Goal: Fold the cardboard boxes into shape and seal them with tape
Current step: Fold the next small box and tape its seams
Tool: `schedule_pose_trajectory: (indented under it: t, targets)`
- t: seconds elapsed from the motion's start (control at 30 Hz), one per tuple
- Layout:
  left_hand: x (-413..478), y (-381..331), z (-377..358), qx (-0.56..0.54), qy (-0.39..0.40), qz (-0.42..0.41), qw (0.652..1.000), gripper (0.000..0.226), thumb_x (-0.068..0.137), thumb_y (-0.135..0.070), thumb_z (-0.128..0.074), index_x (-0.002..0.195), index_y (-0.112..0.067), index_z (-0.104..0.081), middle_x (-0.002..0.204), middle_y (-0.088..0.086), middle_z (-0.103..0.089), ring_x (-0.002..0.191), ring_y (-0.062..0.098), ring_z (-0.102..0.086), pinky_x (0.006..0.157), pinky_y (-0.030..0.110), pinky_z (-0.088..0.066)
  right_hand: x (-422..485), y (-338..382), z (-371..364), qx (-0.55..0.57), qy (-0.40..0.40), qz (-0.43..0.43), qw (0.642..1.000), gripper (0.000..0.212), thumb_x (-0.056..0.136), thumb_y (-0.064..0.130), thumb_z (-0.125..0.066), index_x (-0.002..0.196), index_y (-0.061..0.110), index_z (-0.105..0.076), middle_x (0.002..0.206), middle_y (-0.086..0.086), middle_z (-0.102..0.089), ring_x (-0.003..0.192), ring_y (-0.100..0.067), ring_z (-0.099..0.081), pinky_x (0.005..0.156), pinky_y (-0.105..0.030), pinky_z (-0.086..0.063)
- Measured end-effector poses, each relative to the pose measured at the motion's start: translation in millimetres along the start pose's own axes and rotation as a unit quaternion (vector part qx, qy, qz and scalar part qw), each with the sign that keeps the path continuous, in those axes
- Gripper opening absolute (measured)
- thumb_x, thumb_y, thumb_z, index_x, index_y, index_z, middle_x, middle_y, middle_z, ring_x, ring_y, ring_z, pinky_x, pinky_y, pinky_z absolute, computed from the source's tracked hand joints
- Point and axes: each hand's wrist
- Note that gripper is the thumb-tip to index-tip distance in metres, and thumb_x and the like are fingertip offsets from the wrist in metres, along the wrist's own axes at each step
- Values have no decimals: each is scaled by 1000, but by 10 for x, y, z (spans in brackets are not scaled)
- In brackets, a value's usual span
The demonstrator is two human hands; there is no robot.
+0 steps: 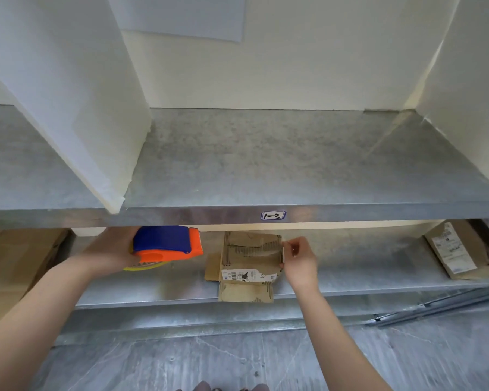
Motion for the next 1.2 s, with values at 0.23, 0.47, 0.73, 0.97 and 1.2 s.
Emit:
schedule_pose_trajectory:
  t: [0.23, 0.47, 0.73, 0.97, 1.2]
  targets:
    - [46, -58, -22, 11, -9, -4, 1000, 46, 74, -8, -75, 100, -32, -46, 92, -15, -56, 82, 0, -53, 65, 17, -39, 23, -132, -98, 3, -44, 16, 999, 8, 97, 11, -52, 89, 12, -50, 79, 5, -57, 71, -10, -55, 58, -20, -41]
    - [73, -78, -46, 18, -9, -9, 1000, 44, 76, -11, -74, 101, -31, -44, 90, -14, -52, 79, -1, -50, 63, 13, -35, -14, -214, -197, 32, -97, 61, 993, 16, 88, 2, -62, 95, 10, -50, 97, -7, -53, 75, -18, -56, 66, -23, -43]
    - [68, -113, -44, 11, 1, -12, 1000, 47, 77, -16, -75, 104, -38, -44, 98, -12, -58, 84, 0, -54, 67, 18, -41, -145, -271, -144, -18, -84, 67, 994, 14, 93, 13, -59, 99, 18, -71, 85, 7, -71, 78, -12, -65, 63, -13, -42]
    - [54, -163, -42, 21, -6, -17, 1000, 42, 80, -18, -73, 110, -31, -46, 97, -13, -56, 84, 5, -53, 70, 19, -43, -264, -44, -218, -53, -23, 59, 997, 29, 92, 40, -61, 111, 19, -66, 96, 7, -71, 84, -10, -67, 73, -25, -52]
    - [5, 11, 122, 68, -7, -29, 997, 38, 83, -18, -69, 84, -44, -41, 82, -21, -52, 74, -1, -52, 63, 16, -36, -195, -49, -322, -177, 117, 142, 967, 52, 100, 36, -47, 150, 37, -30, 159, 1, -25, 127, -21, -52, 87, -32, -52]
Point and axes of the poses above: each hand's wrist, its own x-axis towards the middle knuckle, its own z-axis out of the back of the hand, y = z × x
